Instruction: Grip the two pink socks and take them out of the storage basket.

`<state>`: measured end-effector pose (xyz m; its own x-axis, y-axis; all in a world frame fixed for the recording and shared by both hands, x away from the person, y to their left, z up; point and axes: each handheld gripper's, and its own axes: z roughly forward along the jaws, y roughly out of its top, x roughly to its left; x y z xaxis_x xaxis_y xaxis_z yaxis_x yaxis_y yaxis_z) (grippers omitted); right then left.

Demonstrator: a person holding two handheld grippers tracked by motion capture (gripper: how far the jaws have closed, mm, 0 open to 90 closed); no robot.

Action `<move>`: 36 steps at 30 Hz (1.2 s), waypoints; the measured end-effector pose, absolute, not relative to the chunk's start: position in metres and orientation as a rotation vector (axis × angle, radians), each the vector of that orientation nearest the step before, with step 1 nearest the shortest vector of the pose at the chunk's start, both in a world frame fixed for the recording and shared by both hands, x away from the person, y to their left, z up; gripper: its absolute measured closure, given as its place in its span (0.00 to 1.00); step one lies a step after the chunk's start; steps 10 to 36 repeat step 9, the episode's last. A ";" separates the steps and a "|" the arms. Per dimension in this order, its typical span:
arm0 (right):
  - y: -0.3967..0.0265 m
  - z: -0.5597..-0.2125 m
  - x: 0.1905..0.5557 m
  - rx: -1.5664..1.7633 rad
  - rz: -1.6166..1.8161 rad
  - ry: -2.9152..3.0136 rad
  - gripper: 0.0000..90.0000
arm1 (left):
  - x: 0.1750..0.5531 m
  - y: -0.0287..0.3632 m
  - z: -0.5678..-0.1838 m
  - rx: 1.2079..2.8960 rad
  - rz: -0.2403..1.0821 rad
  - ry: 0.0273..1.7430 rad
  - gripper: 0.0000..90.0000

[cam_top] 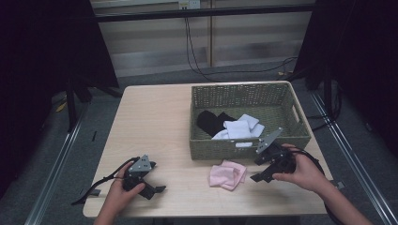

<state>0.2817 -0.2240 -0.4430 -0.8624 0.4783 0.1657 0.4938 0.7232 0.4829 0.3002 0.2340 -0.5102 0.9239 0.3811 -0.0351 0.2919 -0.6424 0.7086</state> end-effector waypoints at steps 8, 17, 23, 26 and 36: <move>-0.232 -0.458 0.274 -0.913 -0.920 -2.854 0.34 | 0.300 0.234 -0.510 2.309 0.150 0.475 0.00; -0.232 -0.459 0.274 -0.928 -0.959 -2.841 0.34 | 0.300 0.234 -0.510 2.309 0.150 0.476 0.00; -0.232 -0.459 0.274 -0.928 -0.959 -2.841 0.34 | 0.300 0.234 -0.510 2.309 0.150 0.476 0.00; -0.232 -0.459 0.274 -0.928 -0.959 -2.841 0.34 | 0.300 0.234 -0.510 2.309 0.150 0.476 0.00; -0.232 -0.459 0.274 -0.928 -0.959 -2.841 0.34 | 0.300 0.234 -0.510 2.309 0.150 0.476 0.00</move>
